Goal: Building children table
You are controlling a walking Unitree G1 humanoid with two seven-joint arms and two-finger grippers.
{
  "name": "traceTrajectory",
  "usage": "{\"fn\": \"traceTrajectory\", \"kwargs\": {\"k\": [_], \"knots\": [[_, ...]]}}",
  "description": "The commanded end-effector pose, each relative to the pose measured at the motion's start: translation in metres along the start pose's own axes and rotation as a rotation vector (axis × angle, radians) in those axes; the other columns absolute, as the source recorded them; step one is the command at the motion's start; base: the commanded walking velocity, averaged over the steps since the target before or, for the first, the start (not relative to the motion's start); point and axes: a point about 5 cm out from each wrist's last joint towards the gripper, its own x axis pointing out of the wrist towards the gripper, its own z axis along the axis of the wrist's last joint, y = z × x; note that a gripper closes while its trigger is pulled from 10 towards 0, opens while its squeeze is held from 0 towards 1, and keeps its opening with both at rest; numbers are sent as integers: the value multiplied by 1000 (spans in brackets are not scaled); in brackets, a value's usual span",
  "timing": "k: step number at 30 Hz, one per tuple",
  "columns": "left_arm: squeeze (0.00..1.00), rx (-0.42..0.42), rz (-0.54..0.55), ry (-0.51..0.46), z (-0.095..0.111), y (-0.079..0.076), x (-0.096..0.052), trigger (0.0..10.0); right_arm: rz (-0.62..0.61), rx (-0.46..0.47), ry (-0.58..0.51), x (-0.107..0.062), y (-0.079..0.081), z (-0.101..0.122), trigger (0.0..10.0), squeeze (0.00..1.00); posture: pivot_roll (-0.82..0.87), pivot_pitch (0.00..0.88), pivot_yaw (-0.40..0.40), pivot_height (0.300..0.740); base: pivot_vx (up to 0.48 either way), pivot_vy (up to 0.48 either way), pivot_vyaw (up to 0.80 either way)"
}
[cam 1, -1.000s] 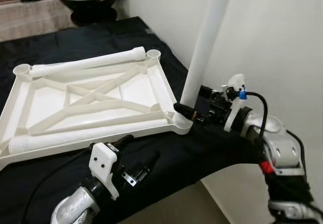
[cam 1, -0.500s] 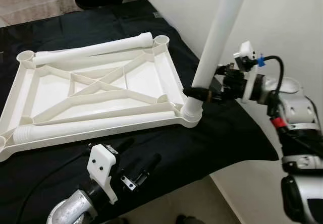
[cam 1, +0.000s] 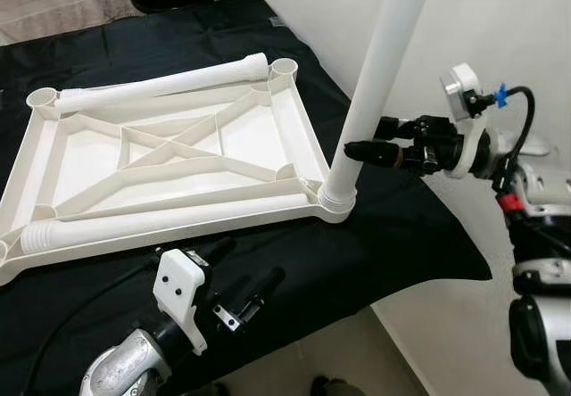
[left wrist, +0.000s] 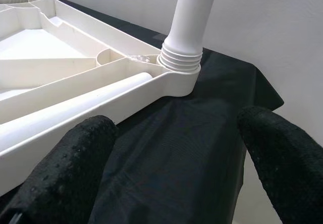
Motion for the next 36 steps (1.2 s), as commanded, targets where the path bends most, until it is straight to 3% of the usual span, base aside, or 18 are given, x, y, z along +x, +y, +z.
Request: {"fn": "traceTrajectory", "kwargs": {"k": [1, 4, 5, 8, 9, 11, 12, 13, 15, 16, 18, 25, 26, 31, 33, 34, 35, 36], "knots": [[0, -13, 7, 35, -6, 2, -3, 10000, 3, 15, 1, -2, 4, -4, 0, 0, 36, 212, -23, 740, 0, 0, 0], [0, -13, 7, 33, -6, 2, -2, 10000, -59, -19, 35, -8, 4, -7, 0, 0, 27, 212, -27, 740, 0, 0, 0], [0, -14, 8, 32, -6, 1, -2, 10000, -189, -50, 78, -13, 2, -10, 0, 0, 23, 218, -36, 740, 0, 0, 0], [0, -15, 8, 32, -6, 1, -2, 10000, -280, -50, 121, -13, 2, -14, 0, 0, 23, 219, -55, 740, 0, 0, 0], [0, -14, 11, 31, -6, 1, -3, 10000, -663, -86, 305, 0, 17, -40, 0, 0, 10, 213, -67, 740, 0, 0, 0], [0, -14, 11, 31, -6, 1, -3, 10000, -663, -86, 305, 0, 17, -40, 0, 0, 10, 213, -67, 740, 0, 0, 0], [0, -14, 14, 30, -7, 2, -4, 10000, -988, -74, 338, 4, 33, -50, 0, 0, 3, 210, -67, 740, 0, 0, 0], [0, -13, 16, 30, -8, 4, -3, 10000, -1090, 74, 356, 22, 67, -71, 0, 0, -7, 194, -66, 740, 0, 0, 0], [0, -13, 16, 30, -8, 4, -3, 10000, -1090, 74, 356, 22, 67, -71, 0, 0, -7, 194, -66, 740, 0, 0, 0], [0, -11, 17, 30, -10, 5, 0, 10000, -1133, 175, 356, 36, 90, -85, 0, 0, -15, 168, -65, 740, 0, 0, 0], [0, -9, 16, 30, -13, 6, 4, 10000, -1105, 219, 342, 46, 96, -92, 0, 0, -23, 144, -75, 740, 0, 0, 0], [0, 7, 36, 13, -20, 11, 14, 10000, -1090, 221, 288, 58, 69, -88, 0, 0, -27, 85, -98, 740, 0, 0, 0], [0, 11, 42, 10, -20, 11, 15, 10000, -1080, 228, 296, 61, 70, -86, 9216, 0, -27, 85, -98, 740, 0, 0, 0], [0, 12, 45, 8, -20, 11, 16, 10000, -1075, 237, 305, 63, 72, -85, 9216, 0, -31, 87, -97, 740, 0, 0, 0], [0, 7, 40, 8, -20, 9, 15, 10000, -983, 274, 247, 70, 76, -79, 10000, 0, -31, 101, -92, 740, 0, 0, 0], [0, 2, 34, 7, -19, 8, 13, 10000, -772, 309, 175, 80, 85, -69, 10000, 714, -30, 112, -88, 740, 0, 0, 0], [0, 2, 34, 7, -19, 8, 13, 10000, -772, 309, 175, 80, 85, -69, 10000, 714, -30, 112, -88, 740, 0, 0, 0], [0, -3, 26, 7, -18, 5, 11, 10000, -561, 293, 102, 79, 88, -56, 10000, 1000, -25, 137, -84, 740, 0, 0, 0]]}}
